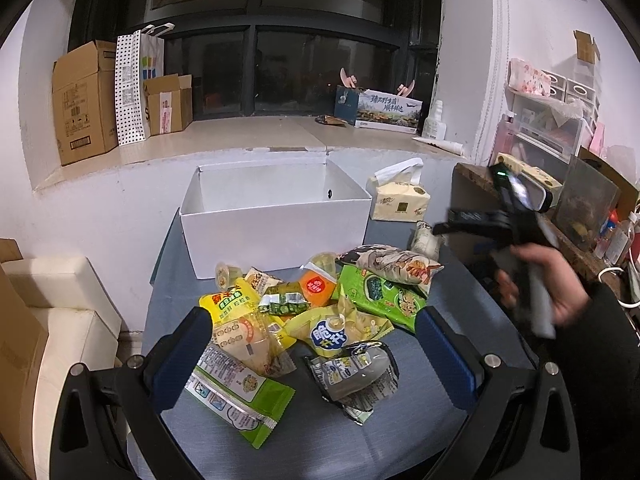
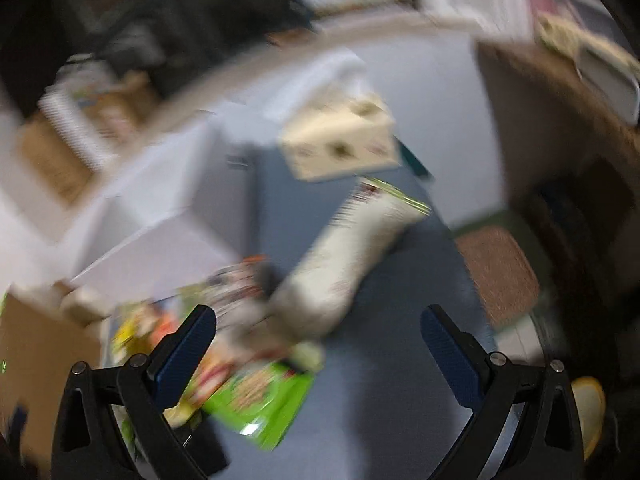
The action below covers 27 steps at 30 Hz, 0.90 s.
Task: Organize snacks
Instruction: 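Grasp the tall white snack bag with the right tool while the left tool grasps a patterned bag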
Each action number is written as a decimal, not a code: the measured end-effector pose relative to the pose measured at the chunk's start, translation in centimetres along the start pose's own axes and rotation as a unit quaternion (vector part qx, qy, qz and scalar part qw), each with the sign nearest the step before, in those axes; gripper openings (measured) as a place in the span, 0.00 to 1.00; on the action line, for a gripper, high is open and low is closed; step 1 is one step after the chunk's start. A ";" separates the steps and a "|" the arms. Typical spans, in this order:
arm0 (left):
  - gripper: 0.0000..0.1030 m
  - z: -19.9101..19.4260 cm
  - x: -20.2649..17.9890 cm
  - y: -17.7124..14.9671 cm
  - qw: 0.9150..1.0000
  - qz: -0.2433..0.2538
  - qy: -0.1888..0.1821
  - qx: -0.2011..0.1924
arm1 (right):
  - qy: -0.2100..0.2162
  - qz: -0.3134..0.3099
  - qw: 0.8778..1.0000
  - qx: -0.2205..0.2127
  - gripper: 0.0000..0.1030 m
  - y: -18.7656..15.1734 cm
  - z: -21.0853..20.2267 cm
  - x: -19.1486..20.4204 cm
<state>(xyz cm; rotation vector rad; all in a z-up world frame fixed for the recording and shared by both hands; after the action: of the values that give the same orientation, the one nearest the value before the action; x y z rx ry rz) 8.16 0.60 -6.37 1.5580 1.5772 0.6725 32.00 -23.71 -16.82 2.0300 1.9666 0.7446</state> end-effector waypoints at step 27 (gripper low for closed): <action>1.00 6.6 -3.0 -0.2 0.994 -0.027 -0.072 0.072 | 0.099 -0.024 0.994 -0.038 0.35 -0.9 -3.7 -0.8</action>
<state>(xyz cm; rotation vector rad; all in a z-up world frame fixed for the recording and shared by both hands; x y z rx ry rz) 13.22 -3.45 -9.58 1.6246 1.5821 0.4135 29.40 -25.08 -14.32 1.9240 2.0473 1.0286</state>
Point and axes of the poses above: each gripper's, at about its wrist camera, not at the fingertips, and z roughly the way its jaws point, x to its left, y to its top, the point moved 9 cm from there along z, roughly the way its jaws point, and after that the axes turned 8 degrees about -y, right-handed, at the moved point
